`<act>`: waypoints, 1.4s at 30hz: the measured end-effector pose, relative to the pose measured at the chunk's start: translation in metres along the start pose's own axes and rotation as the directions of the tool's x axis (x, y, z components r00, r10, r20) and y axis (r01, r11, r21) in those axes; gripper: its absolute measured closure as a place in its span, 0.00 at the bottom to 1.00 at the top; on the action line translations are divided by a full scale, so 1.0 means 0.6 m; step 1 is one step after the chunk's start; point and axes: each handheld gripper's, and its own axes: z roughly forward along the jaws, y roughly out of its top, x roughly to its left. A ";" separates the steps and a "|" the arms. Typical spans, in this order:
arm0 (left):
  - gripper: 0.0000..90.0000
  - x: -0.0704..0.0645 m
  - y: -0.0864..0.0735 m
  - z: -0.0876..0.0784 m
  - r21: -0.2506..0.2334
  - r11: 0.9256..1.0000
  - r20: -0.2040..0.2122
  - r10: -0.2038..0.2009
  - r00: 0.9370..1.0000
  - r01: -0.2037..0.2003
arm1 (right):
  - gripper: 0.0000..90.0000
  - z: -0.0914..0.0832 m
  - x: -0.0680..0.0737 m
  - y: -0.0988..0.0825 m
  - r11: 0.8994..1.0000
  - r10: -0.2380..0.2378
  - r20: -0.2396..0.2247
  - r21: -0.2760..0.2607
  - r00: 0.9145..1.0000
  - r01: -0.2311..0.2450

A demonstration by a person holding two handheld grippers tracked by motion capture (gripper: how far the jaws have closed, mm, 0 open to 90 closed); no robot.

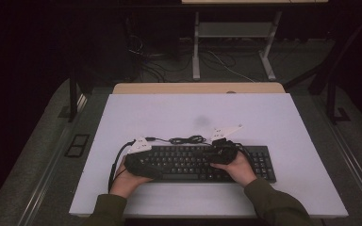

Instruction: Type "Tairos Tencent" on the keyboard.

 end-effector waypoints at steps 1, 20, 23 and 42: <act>0.10 0.000 0.001 0.000 -0.002 1.000 0.000 0.000 1.000 0.000 | 0.99 0.000 0.000 -0.001 1.000 0.002 0.004 0.006 1.000 -0.002; 0.10 0.001 -0.004 -0.004 0.007 1.000 0.002 0.017 1.000 -0.017 | 0.99 0.016 -0.008 -0.003 0.991 -0.020 0.050 0.132 0.999 0.013; 0.10 0.002 -0.004 -0.006 0.004 1.000 0.001 0.012 1.000 -0.012 | 0.99 0.018 -0.009 -0.003 0.989 -0.025 0.058 0.145 0.998 0.016; 0.10 0.005 -0.005 -0.010 -0.004 1.000 -0.004 0.006 1.000 -0.006 | 0.99 0.007 -0.016 -0.004 0.993 -0.008 0.050 0.117 0.999 0.002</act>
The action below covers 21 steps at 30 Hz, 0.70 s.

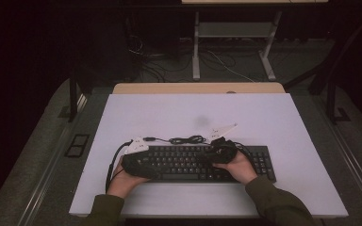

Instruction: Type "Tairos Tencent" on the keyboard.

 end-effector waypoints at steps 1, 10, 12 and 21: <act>0.10 0.000 0.000 0.000 0.000 1.000 0.000 0.000 1.000 0.000 | 0.99 -0.002 0.000 0.001 1.000 0.006 -0.006 -0.010 1.000 -0.006; 0.11 0.002 0.000 -0.004 -0.007 1.000 -0.002 -0.005 1.000 0.005 | 0.69 -0.015 -0.007 0.001 0.995 0.038 -0.045 -0.088 0.998 -0.042; 0.11 0.004 0.000 -0.007 -0.008 1.000 -0.004 -0.001 1.000 0.001 | 0.57 -0.015 -0.009 0.001 0.993 0.046 -0.050 -0.109 0.998 -0.052; 0.15 0.007 -0.002 -0.018 -0.028 1.000 -0.003 -0.007 1.000 0.007 | 0.27 -0.014 -0.012 -0.001 0.985 0.056 -0.015 -0.162 0.998 -0.057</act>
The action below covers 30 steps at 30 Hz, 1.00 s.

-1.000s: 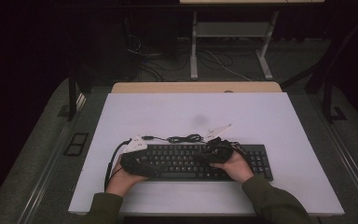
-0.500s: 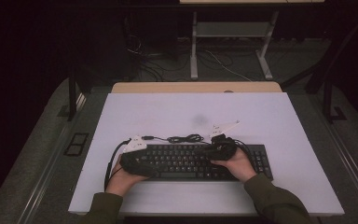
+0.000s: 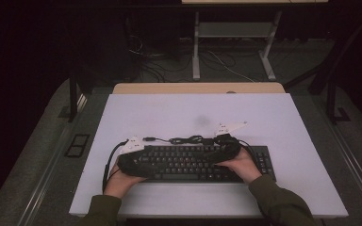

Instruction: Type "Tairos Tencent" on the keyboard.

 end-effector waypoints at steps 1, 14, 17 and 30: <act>0.15 0.000 0.000 -0.001 0.001 1.000 0.001 0.000 1.000 0.000 | 0.26 0.000 0.000 0.000 1.000 -0.001 0.003 -0.001 1.000 0.001; 0.32 0.007 -0.003 -0.014 0.009 1.000 0.010 0.008 1.000 -0.008 | 0.24 0.000 0.000 -0.002 1.000 0.006 0.036 -0.015 0.999 -0.005; 0.37 0.010 -0.004 -0.016 0.010 1.000 0.009 0.005 1.000 -0.005 | 0.24 0.000 0.001 -0.002 1.000 0.008 0.041 -0.017 0.999 -0.007; 0.78 0.021 -0.013 -0.019 0.062 0.998 0.018 0.016 1.000 -0.017 | 0.24 0.002 0.001 -0.003 1.000 0.010 0.042 -0.011 0.999 -0.009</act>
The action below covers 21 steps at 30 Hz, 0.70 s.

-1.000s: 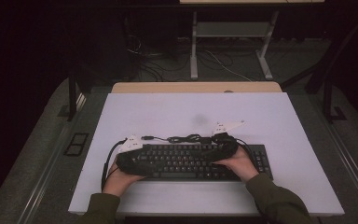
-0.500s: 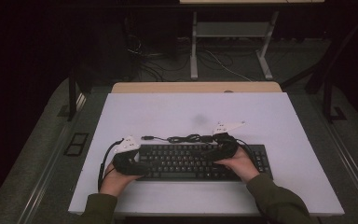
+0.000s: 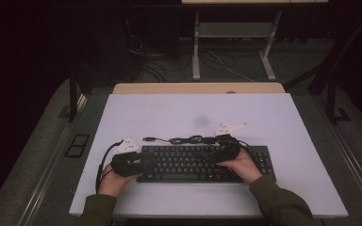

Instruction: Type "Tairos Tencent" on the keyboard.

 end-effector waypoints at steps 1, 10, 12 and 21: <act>0.81 0.000 0.000 0.000 0.005 1.000 0.002 -0.001 1.000 0.001 | 0.24 0.000 0.000 0.000 1.000 -0.001 -0.001 0.001 1.000 0.001; 0.99 0.005 -0.003 0.007 0.038 0.999 0.018 -0.016 1.000 0.016 | 0.24 0.001 0.000 -0.001 1.000 0.000 0.001 0.003 1.000 0.000; 0.99 0.004 -0.003 0.009 0.042 0.999 0.021 -0.017 1.000 0.016 | 0.24 0.001 0.000 -0.001 1.000 -0.001 0.000 0.003 1.000 0.001; 0.99 0.000 -0.002 0.025 0.062 0.998 0.033 -0.009 0.999 0.007 | 0.24 0.003 0.000 -0.002 1.000 -0.006 0.000 0.009 1.000 0.006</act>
